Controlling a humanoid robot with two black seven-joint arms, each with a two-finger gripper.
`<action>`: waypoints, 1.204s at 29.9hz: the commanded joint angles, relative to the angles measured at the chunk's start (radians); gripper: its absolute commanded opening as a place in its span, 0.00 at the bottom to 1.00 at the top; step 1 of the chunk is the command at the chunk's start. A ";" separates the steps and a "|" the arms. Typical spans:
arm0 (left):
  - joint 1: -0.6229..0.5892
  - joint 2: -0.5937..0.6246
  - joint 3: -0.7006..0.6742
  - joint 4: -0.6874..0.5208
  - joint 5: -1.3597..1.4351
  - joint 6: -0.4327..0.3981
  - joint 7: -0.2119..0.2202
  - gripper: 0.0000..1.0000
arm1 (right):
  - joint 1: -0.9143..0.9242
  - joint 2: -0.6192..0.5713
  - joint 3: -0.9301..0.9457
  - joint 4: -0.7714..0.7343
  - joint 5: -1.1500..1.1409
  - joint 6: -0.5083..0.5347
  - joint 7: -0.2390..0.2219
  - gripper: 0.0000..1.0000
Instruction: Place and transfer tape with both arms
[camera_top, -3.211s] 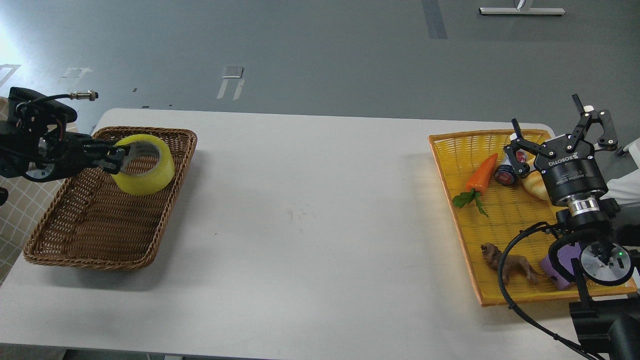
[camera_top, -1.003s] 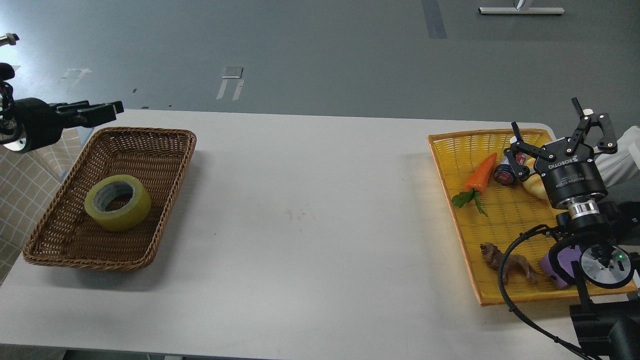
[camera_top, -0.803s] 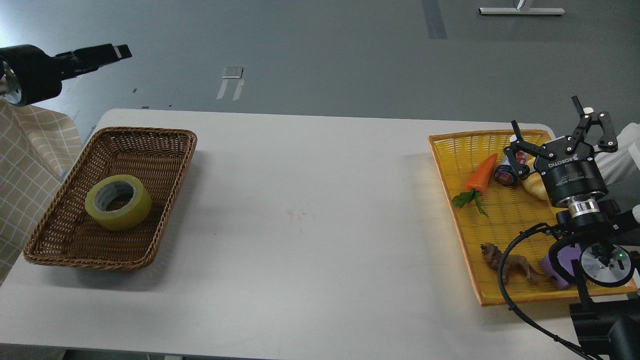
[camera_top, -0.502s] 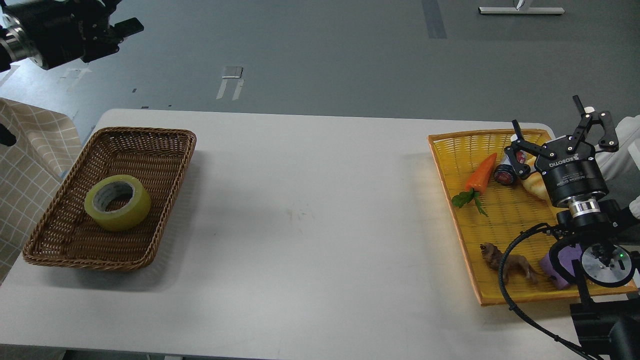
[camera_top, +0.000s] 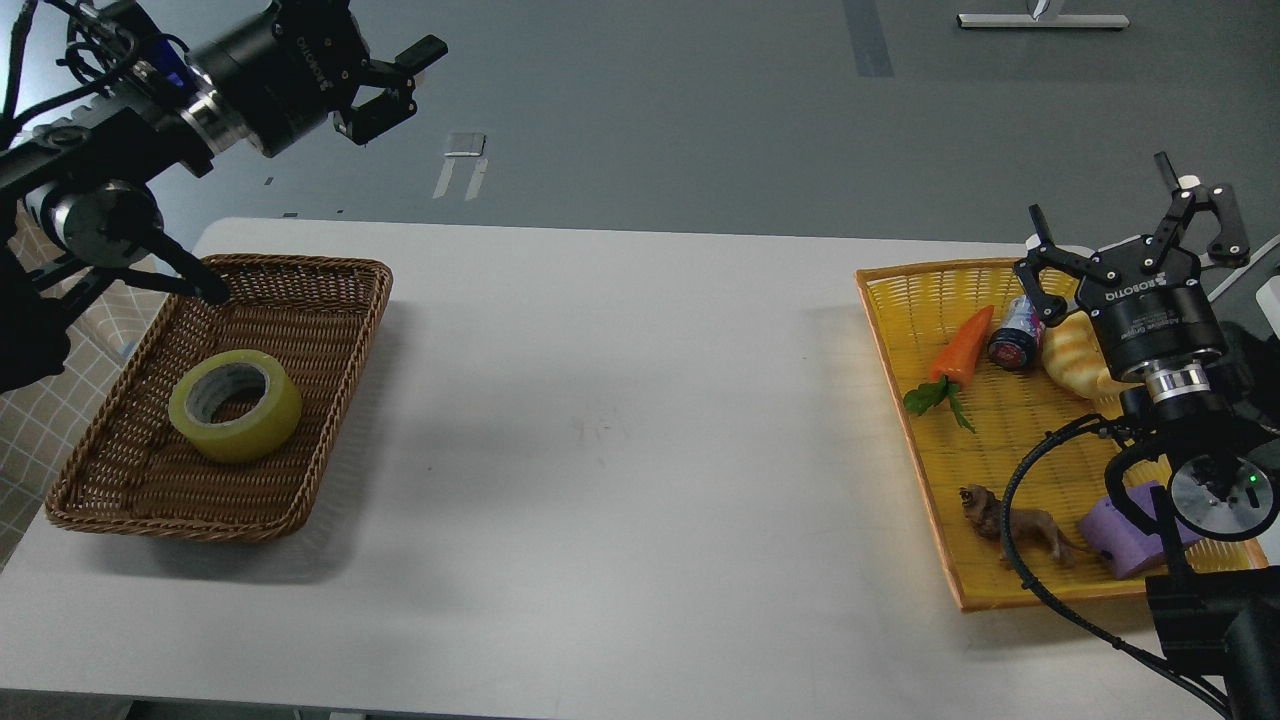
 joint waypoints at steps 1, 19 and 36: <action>0.079 -0.060 -0.100 0.000 -0.014 0.000 0.000 0.98 | 0.058 -0.036 -0.008 -0.010 -0.006 0.000 -0.002 1.00; 0.240 -0.258 -0.375 0.124 -0.014 0.000 0.005 0.98 | 0.365 -0.082 -0.273 -0.246 -0.015 0.000 -0.039 1.00; 0.243 -0.292 -0.375 0.156 -0.011 0.000 0.011 0.98 | 0.362 -0.039 -0.271 -0.225 -0.012 0.000 -0.039 1.00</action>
